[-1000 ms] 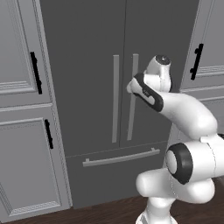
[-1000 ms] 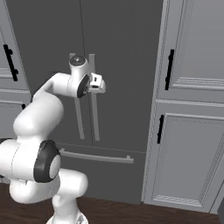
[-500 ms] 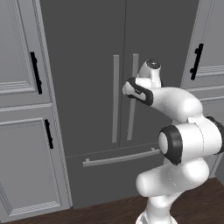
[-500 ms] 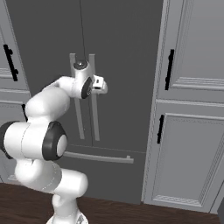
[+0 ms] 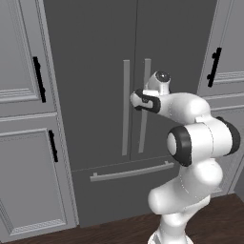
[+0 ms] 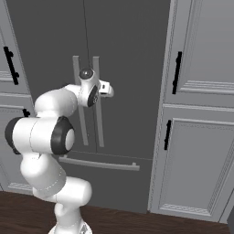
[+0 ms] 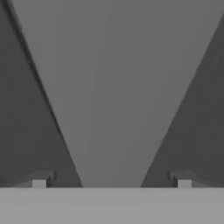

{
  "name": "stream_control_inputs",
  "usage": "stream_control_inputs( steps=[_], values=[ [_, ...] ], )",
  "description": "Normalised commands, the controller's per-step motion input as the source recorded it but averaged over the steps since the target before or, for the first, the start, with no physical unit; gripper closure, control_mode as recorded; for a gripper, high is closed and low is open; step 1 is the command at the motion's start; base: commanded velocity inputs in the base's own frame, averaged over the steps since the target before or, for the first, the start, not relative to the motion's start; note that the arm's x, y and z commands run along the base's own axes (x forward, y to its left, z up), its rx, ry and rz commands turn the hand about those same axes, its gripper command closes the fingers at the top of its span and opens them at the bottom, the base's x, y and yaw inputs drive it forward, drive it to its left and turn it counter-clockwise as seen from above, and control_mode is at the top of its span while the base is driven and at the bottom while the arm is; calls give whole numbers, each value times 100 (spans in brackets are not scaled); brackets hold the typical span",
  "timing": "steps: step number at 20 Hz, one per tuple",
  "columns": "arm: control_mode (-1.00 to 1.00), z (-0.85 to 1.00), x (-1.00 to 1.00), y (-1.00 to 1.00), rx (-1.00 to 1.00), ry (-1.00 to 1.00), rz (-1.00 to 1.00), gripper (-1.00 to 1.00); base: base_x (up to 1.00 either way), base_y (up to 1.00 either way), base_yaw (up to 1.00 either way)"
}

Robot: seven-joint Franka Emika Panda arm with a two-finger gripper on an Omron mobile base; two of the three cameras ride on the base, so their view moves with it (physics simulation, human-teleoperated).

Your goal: Grab a lemon wedge from the fridge and one ice cube from the ice bowl, and put them in the glass of lemonade.

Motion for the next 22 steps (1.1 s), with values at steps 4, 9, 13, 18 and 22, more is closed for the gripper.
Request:
stream_control_inputs(
  steps=[4, 9, 13, 18, 22],
  values=[
    [-100, -44, 40, 0, 0, -9, 0, -100, 0, 0, 0],
    [-100, -11, 41, 0, 0, -1, 0, -100, 0, 0, 0],
    [-100, 0, 33, 0, 0, 9, 0, -100, 0, 0, 0],
    [-100, 0, 20, 0, 0, 12, 0, 100, 0, 0, 0],
    [-100, 0, 4, -3, 0, 9, 0, 100, 0, 0, 0]
  ],
)
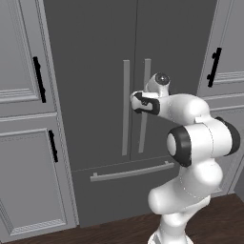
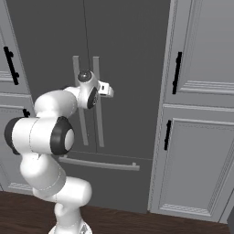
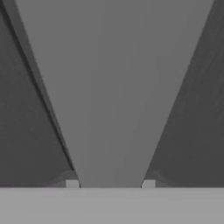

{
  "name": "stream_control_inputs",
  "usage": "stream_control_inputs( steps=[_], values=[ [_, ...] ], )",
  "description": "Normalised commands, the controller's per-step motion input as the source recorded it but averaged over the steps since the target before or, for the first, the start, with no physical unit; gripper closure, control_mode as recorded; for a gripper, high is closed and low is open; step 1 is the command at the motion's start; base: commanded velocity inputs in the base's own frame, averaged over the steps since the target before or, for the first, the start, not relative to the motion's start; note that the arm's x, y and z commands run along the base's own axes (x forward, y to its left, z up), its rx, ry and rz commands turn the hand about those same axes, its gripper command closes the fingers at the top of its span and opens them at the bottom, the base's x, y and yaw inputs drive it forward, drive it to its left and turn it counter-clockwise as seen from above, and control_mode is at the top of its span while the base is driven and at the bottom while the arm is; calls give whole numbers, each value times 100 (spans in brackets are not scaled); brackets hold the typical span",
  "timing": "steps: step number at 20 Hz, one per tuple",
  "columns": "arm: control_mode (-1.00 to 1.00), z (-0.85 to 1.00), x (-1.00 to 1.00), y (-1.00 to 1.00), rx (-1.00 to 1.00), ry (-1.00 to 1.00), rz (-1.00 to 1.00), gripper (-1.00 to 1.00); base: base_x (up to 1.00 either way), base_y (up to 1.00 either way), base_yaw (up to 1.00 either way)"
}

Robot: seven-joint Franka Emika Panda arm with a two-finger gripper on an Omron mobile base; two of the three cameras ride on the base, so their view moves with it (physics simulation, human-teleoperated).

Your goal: Grab a lemon wedge from the fridge and one ice cube from the ice bowl, and put them in the glass of lemonade.

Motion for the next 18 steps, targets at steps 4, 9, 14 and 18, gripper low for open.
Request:
stream_control_inputs(
  steps=[4, 9, 14, 18],
  values=[
    [-100, 0, -4, -43, 0, 0, -9, 100, 0, 0, 0],
    [-100, 5, -31, -77, 2, 0, -14, 100, 0, 0, 0],
    [-100, 11, -61, -91, 9, 2, -15, 100, 0, 0, 0],
    [-100, 12, -88, -97, 16, 0, -15, 100, 0, 0, 0]
  ],
)
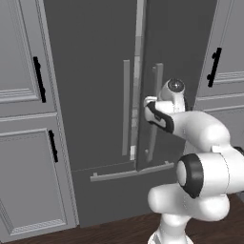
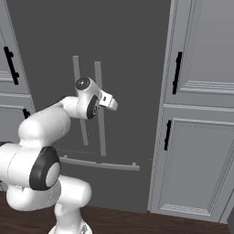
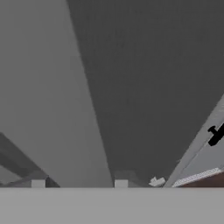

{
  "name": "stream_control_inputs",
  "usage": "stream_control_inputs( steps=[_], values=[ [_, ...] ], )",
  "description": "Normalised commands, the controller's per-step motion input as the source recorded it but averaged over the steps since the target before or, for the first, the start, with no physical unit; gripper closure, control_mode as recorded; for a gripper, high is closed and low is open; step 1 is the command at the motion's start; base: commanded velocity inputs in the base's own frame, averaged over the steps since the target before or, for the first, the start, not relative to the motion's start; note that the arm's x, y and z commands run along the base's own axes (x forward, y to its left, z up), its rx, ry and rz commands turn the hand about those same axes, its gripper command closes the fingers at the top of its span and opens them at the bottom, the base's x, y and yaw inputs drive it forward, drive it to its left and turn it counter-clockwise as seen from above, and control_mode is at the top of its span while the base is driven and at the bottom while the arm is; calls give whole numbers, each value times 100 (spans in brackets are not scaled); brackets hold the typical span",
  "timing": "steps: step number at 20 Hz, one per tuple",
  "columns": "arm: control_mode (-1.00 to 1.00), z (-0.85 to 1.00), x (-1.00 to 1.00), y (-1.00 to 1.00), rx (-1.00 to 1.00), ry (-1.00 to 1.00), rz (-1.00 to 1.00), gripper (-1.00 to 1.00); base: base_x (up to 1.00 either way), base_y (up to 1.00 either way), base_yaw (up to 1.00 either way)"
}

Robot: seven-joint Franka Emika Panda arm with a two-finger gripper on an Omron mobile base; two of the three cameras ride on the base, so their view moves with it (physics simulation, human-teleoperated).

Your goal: Grab a lemon wedge from the fridge and one ice cube from the ice bowl, and put them in the glass of lemonade.

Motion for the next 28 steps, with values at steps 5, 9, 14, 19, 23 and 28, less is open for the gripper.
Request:
stream_control_inputs(
  steps=[5, 9, 14, 19, 23, 28],
  values=[
    [-100, 18, -91, -98, 17, 0, -14, 100, 0, 0, 0],
    [-100, 10, -65, -86, 8, 0, -10, 100, 0, 0, 0],
    [-100, 15, -60, -64, 6, -2, -11, 100, 0, 0, 0],
    [-100, 24, -62, -58, 4, -2, -10, 100, 0, 0, 0],
    [-100, 43, -78, -22, 2, -5, -3, 100, 0, 0, 0],
    [-100, 80, -99, 32, -1, -17, 3, 100, 0, 0, 0]
  ],
)
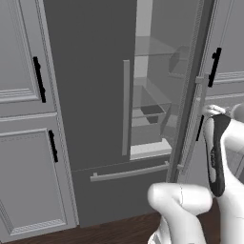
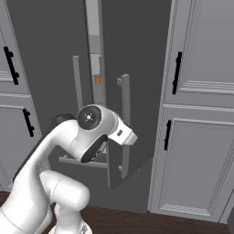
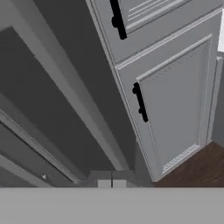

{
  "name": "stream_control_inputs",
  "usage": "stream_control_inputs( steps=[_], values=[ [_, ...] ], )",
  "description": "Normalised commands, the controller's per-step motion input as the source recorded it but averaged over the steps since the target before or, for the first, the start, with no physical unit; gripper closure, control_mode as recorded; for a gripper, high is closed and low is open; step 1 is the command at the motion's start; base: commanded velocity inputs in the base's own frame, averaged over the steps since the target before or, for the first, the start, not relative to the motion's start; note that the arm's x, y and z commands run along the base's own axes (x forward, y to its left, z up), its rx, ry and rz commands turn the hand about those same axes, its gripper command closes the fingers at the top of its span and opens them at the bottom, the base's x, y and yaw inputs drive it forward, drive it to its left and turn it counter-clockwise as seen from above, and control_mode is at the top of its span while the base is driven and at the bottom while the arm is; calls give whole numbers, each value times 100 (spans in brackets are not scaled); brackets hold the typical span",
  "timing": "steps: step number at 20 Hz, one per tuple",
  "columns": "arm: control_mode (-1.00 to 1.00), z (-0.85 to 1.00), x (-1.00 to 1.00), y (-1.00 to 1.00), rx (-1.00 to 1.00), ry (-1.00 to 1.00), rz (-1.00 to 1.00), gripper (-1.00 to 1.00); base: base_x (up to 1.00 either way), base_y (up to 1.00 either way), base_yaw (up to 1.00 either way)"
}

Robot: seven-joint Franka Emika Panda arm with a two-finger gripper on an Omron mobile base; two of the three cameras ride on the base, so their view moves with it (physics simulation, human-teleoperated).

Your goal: Grab a lemon wedge from the fridge and one ice cube from the ice bowl, and put them in the glass of lemonade.

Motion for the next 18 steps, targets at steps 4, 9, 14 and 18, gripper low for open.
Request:
stream_control_inputs(
  steps=[4, 9, 14, 18],
  values=[
    [-100, 100, -80, 93, -17, -17, 13, 100, 0, 0, 0],
    [-100, 88, -14, 100, -39, 4, 5, 100, 0, 0, 0],
    [-100, 39, 17, 100, -48, 35, 0, -100, 0, 0, 0],
    [-100, 13, 60, 39, -41, 63, 6, -100, 0, 0, 0]
  ],
)
